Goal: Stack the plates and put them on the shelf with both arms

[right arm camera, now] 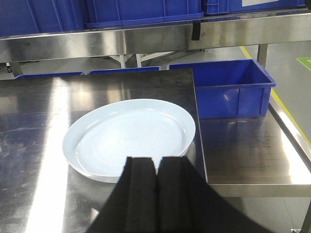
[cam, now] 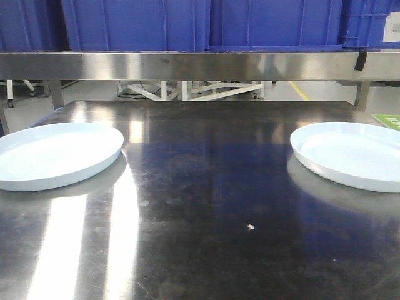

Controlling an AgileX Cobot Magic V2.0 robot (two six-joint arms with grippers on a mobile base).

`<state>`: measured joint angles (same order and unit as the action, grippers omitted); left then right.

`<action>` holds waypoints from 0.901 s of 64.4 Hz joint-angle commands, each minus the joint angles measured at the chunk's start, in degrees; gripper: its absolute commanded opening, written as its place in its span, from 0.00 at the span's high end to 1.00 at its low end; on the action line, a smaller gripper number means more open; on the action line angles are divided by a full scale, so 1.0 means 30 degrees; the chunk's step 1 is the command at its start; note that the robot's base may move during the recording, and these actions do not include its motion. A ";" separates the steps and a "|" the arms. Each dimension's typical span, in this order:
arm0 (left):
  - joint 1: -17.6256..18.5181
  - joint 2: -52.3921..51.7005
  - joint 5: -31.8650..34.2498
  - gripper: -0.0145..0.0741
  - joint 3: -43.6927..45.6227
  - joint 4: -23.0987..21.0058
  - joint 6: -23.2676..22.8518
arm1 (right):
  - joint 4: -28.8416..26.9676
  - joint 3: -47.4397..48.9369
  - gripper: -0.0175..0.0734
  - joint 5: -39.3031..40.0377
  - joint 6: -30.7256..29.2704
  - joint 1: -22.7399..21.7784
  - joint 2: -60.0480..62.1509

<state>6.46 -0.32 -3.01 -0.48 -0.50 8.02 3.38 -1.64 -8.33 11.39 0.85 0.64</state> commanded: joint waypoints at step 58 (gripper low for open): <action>-0.0025 0.4726 0.2375 0.74 0.6346 -0.0722 -0.0178 | 0.0148 -0.0023 0.74 0.1597 -0.0138 0.0042 0.0356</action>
<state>6.46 9.87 0.00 14.90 -3.34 8.02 3.38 -1.64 -8.33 11.39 0.85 0.64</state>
